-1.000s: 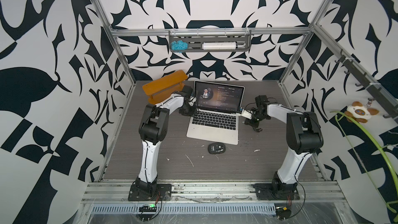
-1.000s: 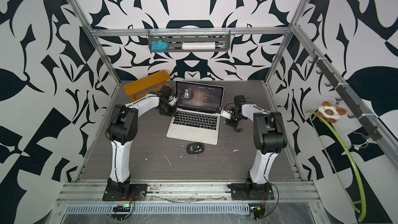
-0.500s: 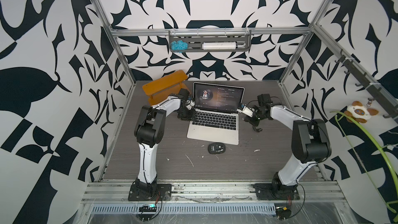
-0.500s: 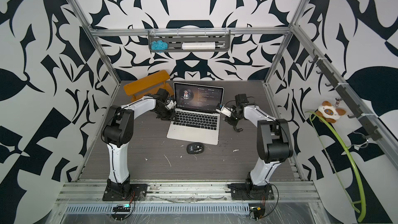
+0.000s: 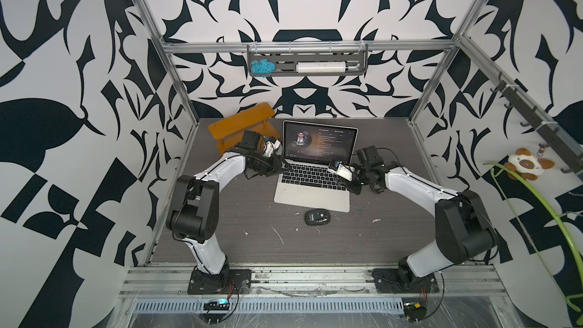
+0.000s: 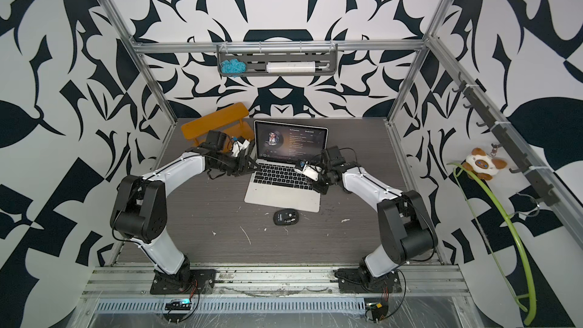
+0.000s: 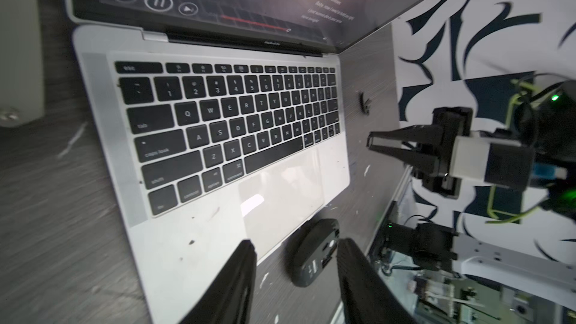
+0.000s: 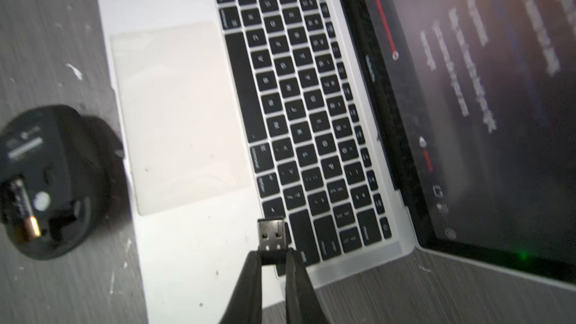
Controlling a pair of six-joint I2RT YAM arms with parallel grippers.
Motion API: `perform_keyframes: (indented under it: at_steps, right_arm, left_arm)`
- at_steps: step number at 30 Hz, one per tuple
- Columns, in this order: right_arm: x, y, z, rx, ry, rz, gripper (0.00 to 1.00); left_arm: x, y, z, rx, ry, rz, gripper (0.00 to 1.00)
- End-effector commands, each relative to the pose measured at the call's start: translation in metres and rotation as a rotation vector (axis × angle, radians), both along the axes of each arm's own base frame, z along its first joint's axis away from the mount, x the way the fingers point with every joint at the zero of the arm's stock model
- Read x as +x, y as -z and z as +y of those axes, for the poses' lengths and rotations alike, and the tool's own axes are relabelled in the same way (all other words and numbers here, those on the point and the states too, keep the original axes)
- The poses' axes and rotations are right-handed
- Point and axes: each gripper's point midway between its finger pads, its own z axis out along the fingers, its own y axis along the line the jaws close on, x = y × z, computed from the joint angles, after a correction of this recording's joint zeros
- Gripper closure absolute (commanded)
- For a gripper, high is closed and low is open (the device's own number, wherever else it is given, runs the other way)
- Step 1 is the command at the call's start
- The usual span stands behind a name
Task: Remove the wireless mouse receiver from the laptop
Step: Adjust the USB plug.
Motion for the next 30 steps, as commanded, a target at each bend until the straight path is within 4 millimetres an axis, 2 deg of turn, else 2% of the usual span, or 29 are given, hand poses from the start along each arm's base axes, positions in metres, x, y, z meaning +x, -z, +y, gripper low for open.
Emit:
perform_keyframes:
  at_steps: [1,7,11,17,30]
  right_arm:
    - [-0.001,-0.034,0.03,0.125,0.004,-0.059,1.0]
    - [-0.006,-0.061,0.061,0.224,-0.006,-0.085,1.0]
    - [-0.006,-0.074,0.074,0.25,-0.012,-0.095,1.0]
    - [-0.009,-0.086,0.085,0.256,-0.032,-0.123,1.0]
    - [-0.024,-0.106,0.1,0.279,-0.103,-0.173,1.0]
  left_arm:
    - [-0.015,-0.032,-0.018,-0.218,0.067,0.009,0.52]
    - [-0.042,-0.048,-0.035,-0.254,0.134,-0.026,0.52]
    - [-0.052,-0.059,-0.049,-0.265,0.17,-0.045,0.52]
    - [-0.056,-0.057,-0.063,-0.255,0.196,-0.038,0.52]
    - [-0.055,-0.051,-0.074,-0.251,0.219,-0.019,0.59]
